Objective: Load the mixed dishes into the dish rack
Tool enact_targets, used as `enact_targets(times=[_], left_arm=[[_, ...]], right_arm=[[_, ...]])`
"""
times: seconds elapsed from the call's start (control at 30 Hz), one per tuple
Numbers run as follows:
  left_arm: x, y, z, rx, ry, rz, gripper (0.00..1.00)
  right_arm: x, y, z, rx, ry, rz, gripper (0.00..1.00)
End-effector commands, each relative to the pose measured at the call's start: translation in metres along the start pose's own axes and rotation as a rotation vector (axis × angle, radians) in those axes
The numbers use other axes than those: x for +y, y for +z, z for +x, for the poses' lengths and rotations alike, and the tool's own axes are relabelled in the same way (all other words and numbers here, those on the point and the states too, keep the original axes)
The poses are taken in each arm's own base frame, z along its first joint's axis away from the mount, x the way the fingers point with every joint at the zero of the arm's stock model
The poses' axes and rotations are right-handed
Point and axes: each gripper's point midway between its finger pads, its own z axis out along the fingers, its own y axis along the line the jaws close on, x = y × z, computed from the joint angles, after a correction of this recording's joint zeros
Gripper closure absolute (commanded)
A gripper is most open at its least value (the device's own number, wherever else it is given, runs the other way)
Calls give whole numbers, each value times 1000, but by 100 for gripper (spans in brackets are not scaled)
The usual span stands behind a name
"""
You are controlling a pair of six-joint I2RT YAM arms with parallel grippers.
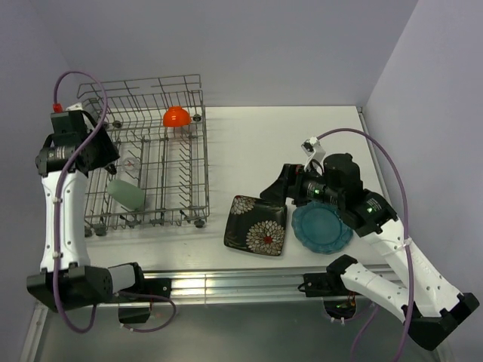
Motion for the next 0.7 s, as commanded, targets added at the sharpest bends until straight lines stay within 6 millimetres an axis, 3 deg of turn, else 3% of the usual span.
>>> enact_targets(times=[0.0, 0.27, 0.4, 0.67], left_arm=[[28, -2, -42, -99, 25, -145, 100], [28, 43, -51, -13, 29, -191, 100], [32, 70, -43, 50, 47, -221, 100], [36, 103, -37, 113, 76, -254, 100]], right_arm=[[-9, -4, 3, -7, -53, 30, 0], [-21, -3, 14, 9, -86, 54, 0], [-20, -7, 16, 0, -88, 43, 0], [-22, -7, 17, -3, -93, 47, 0]])
